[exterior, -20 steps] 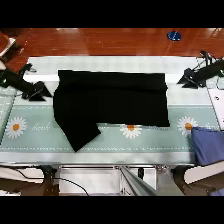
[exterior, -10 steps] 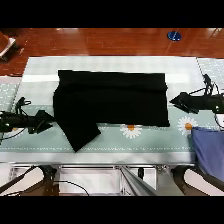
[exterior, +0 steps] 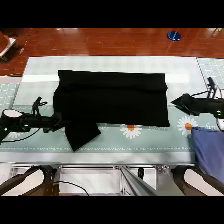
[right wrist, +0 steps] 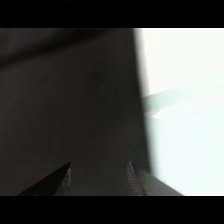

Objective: Fold the shirts.

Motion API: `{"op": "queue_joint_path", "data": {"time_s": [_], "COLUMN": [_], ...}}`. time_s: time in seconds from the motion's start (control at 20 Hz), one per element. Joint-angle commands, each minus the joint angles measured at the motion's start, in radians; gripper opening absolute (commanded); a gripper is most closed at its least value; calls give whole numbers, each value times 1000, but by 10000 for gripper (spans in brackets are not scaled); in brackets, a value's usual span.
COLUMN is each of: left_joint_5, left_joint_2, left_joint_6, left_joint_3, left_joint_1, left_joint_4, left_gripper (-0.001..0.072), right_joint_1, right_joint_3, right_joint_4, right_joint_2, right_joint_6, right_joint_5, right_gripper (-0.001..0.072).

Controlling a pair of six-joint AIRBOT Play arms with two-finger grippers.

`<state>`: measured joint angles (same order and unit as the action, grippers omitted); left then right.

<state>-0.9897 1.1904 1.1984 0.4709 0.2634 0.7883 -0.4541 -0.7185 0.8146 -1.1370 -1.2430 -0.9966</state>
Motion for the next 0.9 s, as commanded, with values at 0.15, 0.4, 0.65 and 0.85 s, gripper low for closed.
{"op": "queue_joint_path", "data": {"time_s": [0.15, 0.4, 0.65, 0.85], "left_joint_5": [14, 10, 10, 10], "left_joint_2": [8, 8, 7, 7], "left_joint_6": [-5, -5, -5, -5], "left_joint_3": [-2, -2, -2, -2], "left_joint_1": [-50, -50, -50, -50], "left_joint_4": [-11, -11, -11, -11], "left_gripper": [20, 20, 20, 20], "right_joint_1": [-163, -16, 74, 83], "right_joint_3": [61, 143, 143, 142], "right_joint_4": [240, 222, 126, 19], "right_joint_2": [2, -15, -117, -126], "right_joint_6": [-126, -116, -106, -100], "right_joint_5": [-172, -193, -103, 17], "right_gripper": [403, 403, 403, 403]}}
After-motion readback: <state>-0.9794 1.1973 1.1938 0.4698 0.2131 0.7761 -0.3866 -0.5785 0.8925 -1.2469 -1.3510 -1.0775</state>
